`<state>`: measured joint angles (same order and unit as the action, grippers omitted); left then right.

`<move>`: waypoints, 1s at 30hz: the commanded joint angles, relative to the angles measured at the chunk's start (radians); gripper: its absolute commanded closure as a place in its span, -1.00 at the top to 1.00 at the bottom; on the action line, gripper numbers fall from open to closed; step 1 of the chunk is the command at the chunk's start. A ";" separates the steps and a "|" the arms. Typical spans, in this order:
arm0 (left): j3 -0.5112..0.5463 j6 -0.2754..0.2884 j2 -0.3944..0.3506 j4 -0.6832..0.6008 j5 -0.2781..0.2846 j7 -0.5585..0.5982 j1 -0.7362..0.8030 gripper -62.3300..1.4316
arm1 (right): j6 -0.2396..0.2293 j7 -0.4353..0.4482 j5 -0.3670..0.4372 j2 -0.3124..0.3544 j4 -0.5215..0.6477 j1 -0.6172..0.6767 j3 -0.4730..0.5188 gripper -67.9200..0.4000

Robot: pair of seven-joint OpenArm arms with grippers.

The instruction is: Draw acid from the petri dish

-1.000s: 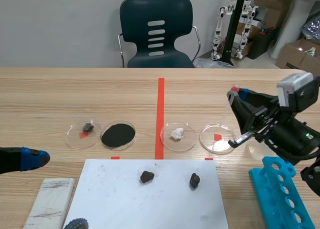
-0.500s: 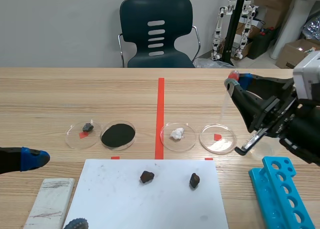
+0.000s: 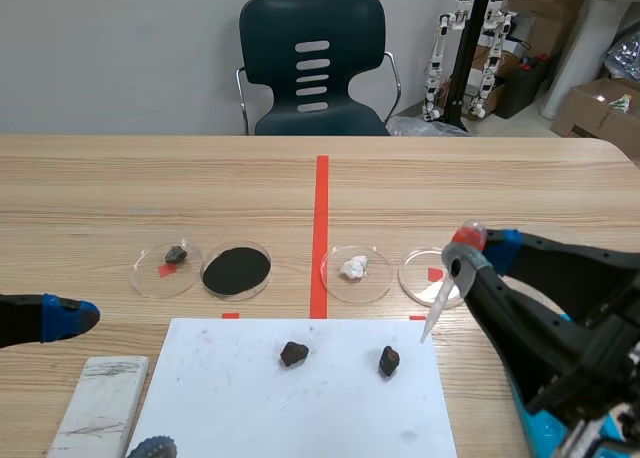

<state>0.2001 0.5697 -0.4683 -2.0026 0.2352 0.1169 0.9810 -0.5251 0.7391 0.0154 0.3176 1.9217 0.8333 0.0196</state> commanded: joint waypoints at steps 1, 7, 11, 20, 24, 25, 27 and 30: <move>0.002 -0.001 0.002 -0.007 0.010 0.014 0.002 1.00 | 0.001 0.018 0.013 -0.027 0.019 0.019 0.019 -0.80; 0.002 -0.001 0.002 -0.007 0.010 0.014 0.002 1.00 | 0.000 0.018 0.013 -0.132 0.069 0.108 0.072 -0.80; 0.002 -0.001 0.002 -0.007 0.010 0.014 0.002 1.00 | 0.000 0.018 0.004 -0.193 0.077 0.132 0.089 -0.80; 0.002 -0.001 0.002 -0.007 0.010 0.014 0.002 1.00 | -0.055 0.031 -0.125 -0.262 0.077 0.133 0.091 -0.80; 0.002 -0.001 0.002 -0.007 0.010 0.014 0.002 1.00 | -0.075 0.046 -0.125 -0.262 0.077 0.133 0.092 -0.80; 0.002 -0.001 0.002 -0.007 0.010 0.014 0.002 1.00 | -0.075 0.045 -0.125 -0.262 0.077 0.133 0.092 -0.80; 0.002 -0.001 0.002 -0.007 0.010 0.014 0.002 1.00 | -0.075 0.045 -0.125 -0.262 0.077 0.133 0.092 -0.80; 0.002 -0.001 0.002 -0.007 0.010 0.014 0.002 1.00 | -0.074 0.045 -0.125 -0.262 0.077 0.133 0.092 -0.80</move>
<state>0.2001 0.5697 -0.4683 -2.0026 0.2352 0.1169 0.9810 -0.5995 0.7731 -0.1238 0.0448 1.9823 0.9672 0.1101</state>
